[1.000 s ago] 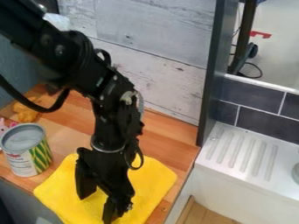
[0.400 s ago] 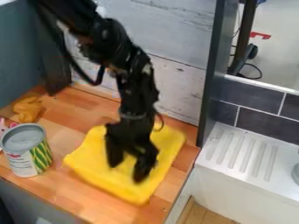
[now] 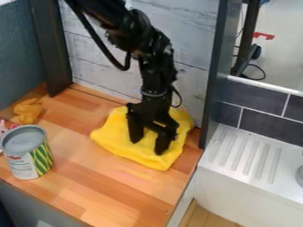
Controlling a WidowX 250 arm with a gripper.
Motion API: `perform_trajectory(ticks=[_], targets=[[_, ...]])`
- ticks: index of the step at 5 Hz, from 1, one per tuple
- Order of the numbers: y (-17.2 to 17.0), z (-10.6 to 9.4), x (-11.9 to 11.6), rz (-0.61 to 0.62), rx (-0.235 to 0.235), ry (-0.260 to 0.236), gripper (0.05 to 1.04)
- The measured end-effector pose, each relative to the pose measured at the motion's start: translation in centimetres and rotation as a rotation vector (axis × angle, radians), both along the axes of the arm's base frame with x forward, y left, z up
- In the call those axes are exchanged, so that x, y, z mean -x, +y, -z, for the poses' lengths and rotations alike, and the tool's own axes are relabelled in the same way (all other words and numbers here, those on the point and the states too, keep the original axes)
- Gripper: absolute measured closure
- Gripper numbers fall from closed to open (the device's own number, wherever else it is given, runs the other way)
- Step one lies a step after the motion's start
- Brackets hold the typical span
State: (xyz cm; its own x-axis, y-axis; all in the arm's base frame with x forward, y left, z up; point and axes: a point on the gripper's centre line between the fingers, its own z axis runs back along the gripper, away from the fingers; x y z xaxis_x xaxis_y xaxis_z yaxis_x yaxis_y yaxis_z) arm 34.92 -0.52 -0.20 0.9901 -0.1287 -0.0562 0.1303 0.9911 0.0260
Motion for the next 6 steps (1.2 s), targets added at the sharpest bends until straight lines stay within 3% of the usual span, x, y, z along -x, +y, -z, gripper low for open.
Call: perform_trajectory(ticks=[2,3,5,6], targets=[[0.4,-0.7,1.5,-0.02,-0.027,0.051,0.083],[0.6,-2.4,2.1,-0.015,-0.039,0.078,0.083],[1.1,-6.9,2.3,0.044,-0.036,0.06,0.083],[1.7,-11.0,2.9,0.066,-0.055,-0.008,0.083]])
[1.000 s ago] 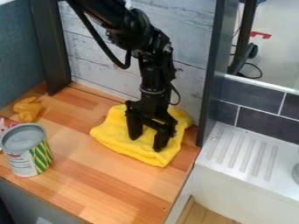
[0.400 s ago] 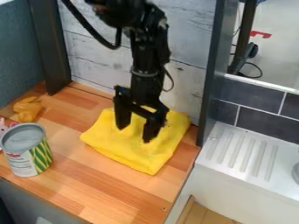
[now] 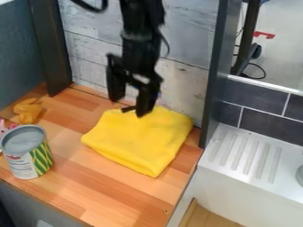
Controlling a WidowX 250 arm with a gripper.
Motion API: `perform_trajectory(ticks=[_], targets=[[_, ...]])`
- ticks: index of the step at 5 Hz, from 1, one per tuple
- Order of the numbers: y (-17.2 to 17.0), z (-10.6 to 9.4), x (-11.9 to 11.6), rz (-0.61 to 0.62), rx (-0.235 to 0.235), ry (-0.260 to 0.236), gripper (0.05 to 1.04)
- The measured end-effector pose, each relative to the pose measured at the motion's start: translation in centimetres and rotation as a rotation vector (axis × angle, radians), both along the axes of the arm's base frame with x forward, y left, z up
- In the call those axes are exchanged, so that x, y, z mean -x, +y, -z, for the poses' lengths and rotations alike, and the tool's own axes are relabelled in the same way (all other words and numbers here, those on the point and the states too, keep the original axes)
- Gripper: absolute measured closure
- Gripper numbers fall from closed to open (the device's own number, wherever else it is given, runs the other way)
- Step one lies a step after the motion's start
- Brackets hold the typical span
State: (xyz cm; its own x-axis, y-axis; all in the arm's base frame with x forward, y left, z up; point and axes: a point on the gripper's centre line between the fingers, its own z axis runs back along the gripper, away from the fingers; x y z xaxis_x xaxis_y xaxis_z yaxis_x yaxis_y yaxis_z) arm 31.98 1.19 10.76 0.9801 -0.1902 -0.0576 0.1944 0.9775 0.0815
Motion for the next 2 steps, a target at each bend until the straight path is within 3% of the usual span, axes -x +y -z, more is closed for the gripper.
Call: perform_trajectory(ticks=[1,2], targets=[[0.43,-2.45,1.57,0.044,-0.031,-0.06,0.083],[0.45,-2.69,1.57,0.049,-0.033,-0.069,0.083]])
